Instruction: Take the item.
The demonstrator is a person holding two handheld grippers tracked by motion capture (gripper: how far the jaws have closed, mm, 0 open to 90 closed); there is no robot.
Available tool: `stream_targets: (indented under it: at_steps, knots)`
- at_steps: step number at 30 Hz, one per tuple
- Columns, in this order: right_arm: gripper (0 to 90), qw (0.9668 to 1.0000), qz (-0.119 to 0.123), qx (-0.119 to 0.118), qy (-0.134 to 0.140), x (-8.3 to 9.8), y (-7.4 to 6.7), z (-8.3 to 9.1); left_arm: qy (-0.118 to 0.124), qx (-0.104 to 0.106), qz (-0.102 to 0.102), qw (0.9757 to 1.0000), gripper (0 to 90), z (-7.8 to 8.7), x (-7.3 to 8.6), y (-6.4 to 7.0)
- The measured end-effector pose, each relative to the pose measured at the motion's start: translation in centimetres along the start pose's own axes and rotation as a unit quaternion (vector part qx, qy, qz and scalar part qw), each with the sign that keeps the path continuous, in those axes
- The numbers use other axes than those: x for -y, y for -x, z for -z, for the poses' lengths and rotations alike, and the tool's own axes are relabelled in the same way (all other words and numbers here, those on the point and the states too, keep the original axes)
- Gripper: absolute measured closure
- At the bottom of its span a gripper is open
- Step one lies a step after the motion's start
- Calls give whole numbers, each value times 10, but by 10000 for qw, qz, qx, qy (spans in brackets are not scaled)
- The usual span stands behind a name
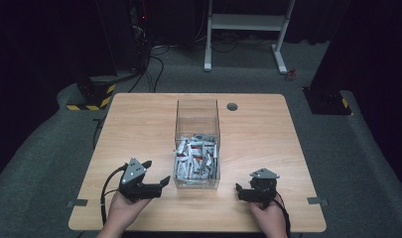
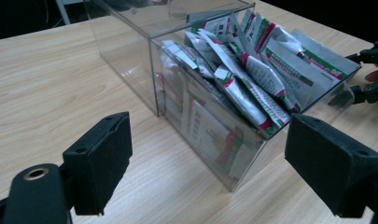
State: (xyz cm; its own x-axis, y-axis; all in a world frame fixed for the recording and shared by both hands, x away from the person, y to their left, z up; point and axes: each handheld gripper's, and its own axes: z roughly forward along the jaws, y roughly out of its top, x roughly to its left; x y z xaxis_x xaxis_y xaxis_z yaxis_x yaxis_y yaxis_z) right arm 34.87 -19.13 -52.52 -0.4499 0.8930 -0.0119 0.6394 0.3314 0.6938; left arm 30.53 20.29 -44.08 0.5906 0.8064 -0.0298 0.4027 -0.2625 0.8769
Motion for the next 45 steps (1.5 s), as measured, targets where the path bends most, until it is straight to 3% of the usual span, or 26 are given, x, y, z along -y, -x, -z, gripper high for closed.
stream_targets:
  at_steps: [24, 45]
  knots:
    - [79, 10000, 16, -13, 8, 0, 0, 0, 26, 365, -65, 9993, 160, -17, -20, 17]
    - [79, 10000, 49, -44, 7, 0, 0, 0, -65, 620, -158, 9979, 179, -43, -33, 34]
